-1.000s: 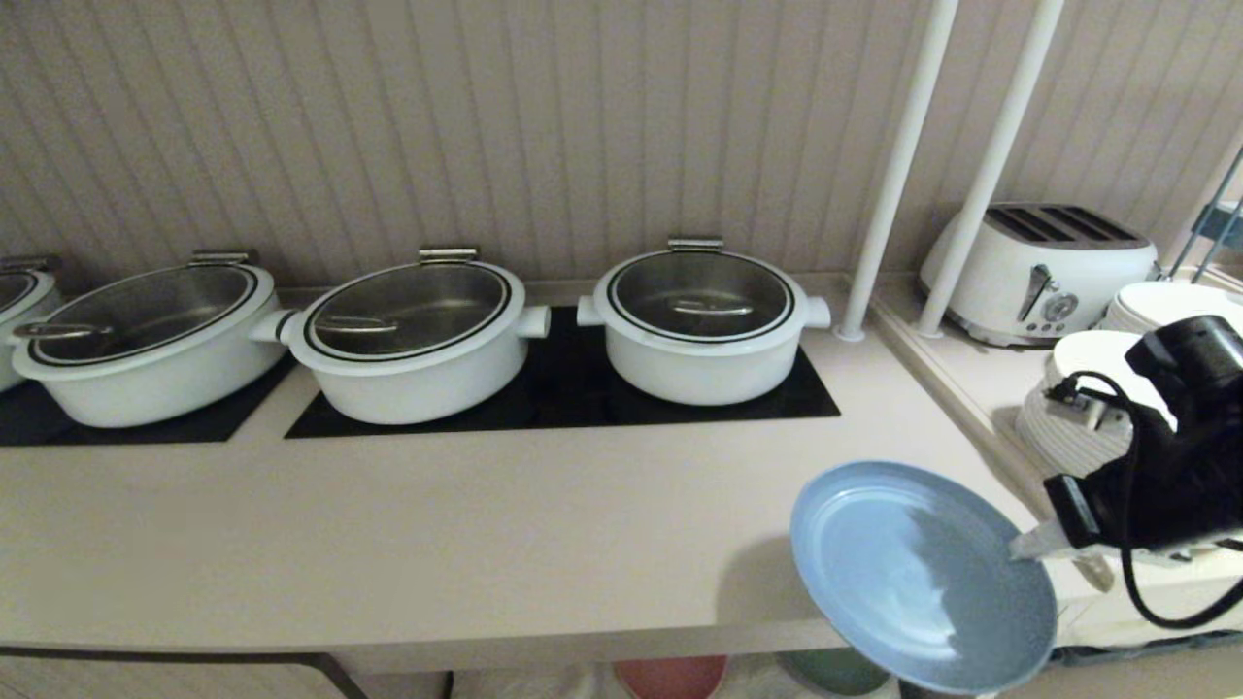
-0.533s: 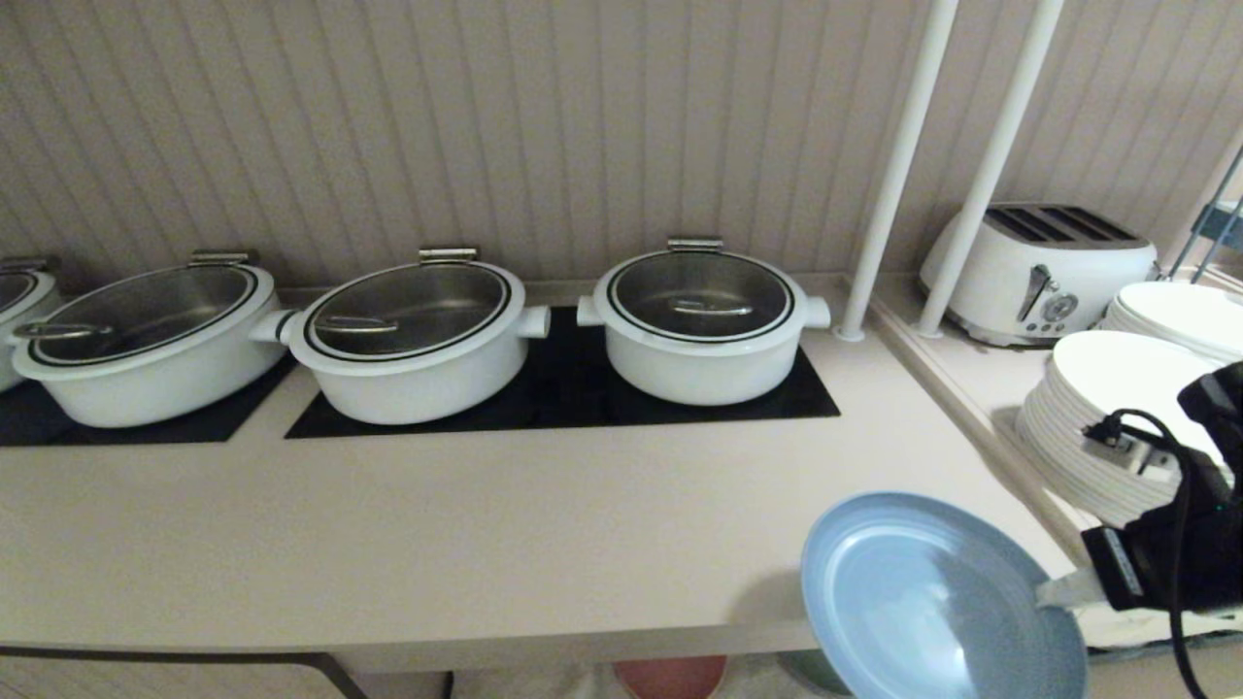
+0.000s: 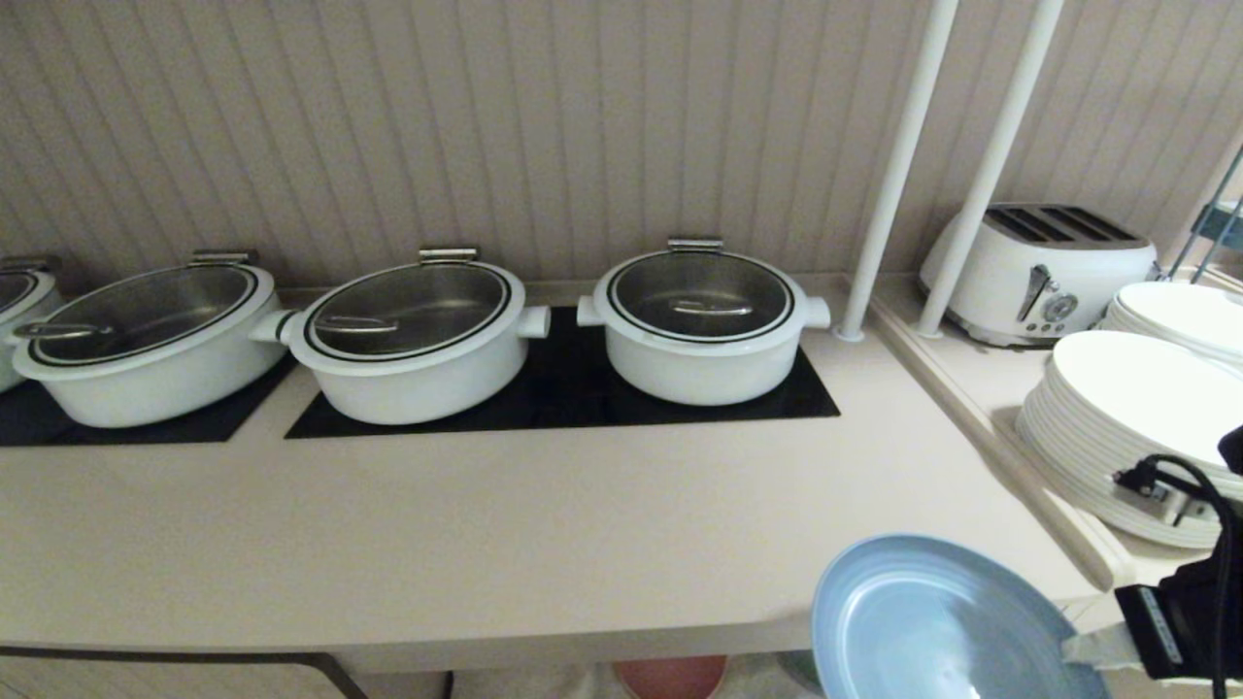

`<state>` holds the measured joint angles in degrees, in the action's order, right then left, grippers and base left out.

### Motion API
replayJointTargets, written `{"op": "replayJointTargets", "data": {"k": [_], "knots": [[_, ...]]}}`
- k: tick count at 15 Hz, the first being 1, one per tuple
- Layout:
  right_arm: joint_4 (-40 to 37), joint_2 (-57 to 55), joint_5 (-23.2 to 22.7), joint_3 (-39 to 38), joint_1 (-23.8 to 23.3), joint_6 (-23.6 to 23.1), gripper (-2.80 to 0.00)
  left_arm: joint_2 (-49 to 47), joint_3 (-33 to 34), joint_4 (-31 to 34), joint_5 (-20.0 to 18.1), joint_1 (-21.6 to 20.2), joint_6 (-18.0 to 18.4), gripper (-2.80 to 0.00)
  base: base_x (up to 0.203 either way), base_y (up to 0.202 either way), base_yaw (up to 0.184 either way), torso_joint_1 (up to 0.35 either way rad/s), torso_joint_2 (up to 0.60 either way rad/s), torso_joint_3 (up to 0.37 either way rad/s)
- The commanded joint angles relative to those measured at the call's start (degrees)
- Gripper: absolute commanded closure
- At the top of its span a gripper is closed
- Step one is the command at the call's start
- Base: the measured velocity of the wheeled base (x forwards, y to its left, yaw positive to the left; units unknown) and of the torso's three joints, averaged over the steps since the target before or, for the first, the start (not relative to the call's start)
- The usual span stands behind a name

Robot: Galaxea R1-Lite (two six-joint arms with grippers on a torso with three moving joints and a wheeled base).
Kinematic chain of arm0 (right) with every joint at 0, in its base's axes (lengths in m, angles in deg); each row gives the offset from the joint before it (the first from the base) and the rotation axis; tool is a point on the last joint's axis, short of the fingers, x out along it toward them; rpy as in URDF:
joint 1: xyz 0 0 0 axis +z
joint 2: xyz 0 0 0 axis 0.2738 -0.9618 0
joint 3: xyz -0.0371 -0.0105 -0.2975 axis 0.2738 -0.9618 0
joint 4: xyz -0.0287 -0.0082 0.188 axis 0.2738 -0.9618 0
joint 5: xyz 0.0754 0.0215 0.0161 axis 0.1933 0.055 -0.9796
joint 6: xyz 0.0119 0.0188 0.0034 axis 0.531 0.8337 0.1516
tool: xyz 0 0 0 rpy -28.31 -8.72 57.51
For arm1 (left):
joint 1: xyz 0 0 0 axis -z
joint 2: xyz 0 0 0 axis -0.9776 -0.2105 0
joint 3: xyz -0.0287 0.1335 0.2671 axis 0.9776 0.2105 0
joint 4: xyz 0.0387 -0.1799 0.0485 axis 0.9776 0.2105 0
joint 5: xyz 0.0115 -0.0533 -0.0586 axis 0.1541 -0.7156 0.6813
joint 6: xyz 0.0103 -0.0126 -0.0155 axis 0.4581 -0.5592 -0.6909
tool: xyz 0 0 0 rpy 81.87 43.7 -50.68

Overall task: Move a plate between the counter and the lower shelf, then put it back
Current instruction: Put the plate in the cupboard

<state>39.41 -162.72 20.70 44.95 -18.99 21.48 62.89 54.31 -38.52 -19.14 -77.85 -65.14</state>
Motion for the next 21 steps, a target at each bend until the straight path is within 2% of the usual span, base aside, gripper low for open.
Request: {"op": "replayJointTargets", "data": {"k": [1,8,11,21], "knots": [[-0.1,0.9,-0.2,-1.2,-0.1,0.0,0.00,0.0,0.0,0.0,0.0,0.0,0.0,0.00,0.000,0.000,0.000,0.000,0.00,0.000],[-0.1,3.5,-0.3,-6.7,-0.1,0.0,0.00,0.0,0.0,0.0,0.0,0.0,0.0,0.00,0.000,0.000,0.000,0.000,0.00,0.000],[-0.2,6.1,-2.0,-8.1,0.0,0.0,0.00,0.0,0.0,0.0,0.0,0.0,0.0,0.00,0.000,0.000,0.000,0.000,0.00,0.000],[-0.2,11.2,-2.0,-11.6,-0.1,-0.4,0.00,0.0,0.0,0.0,0.0,0.0,0.0,0.00,0.000,0.000,0.000,0.000,0.00,0.000]]}}
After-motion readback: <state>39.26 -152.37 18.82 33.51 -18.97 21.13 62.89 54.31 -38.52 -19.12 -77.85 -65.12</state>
